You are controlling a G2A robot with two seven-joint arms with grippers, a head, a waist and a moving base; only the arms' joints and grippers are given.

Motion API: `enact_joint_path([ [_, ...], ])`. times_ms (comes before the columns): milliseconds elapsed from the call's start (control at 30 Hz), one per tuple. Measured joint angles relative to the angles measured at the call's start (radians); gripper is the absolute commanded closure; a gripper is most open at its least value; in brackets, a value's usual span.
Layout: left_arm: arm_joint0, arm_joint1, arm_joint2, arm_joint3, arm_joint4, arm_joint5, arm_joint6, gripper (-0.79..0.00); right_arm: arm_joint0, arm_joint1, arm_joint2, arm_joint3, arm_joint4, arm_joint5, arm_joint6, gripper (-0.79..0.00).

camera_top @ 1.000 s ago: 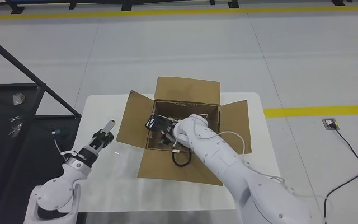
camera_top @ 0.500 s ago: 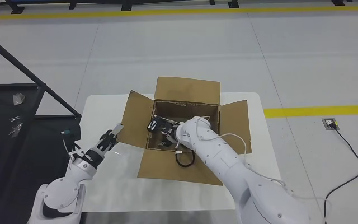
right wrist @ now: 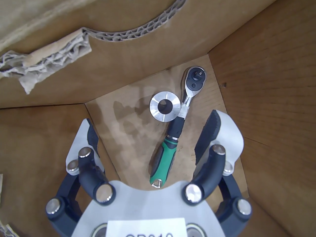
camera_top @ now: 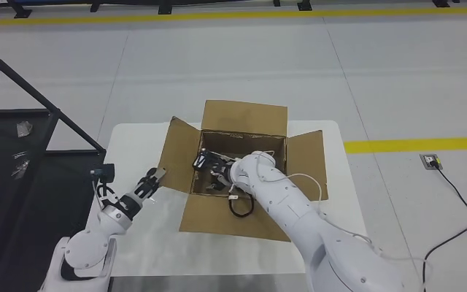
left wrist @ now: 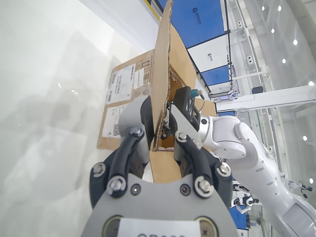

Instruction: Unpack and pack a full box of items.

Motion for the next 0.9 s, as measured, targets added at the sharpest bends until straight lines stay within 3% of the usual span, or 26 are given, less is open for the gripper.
enact_joint_path([
  [367, -0.008, 0.015, -0.002, 0.019, -0.043, -0.062, -0.100, 0.000, 0.002, 0.005, 0.011, 0.013, -0.028, -0.058, -0.022, -0.785],
  [900, -0.002, 0.047, -0.027, 0.055, -0.085, -0.248, -0.284, 0.000, 0.009, 0.010, 0.035, 0.018, -0.035, -0.161, 0.006, -0.785],
])
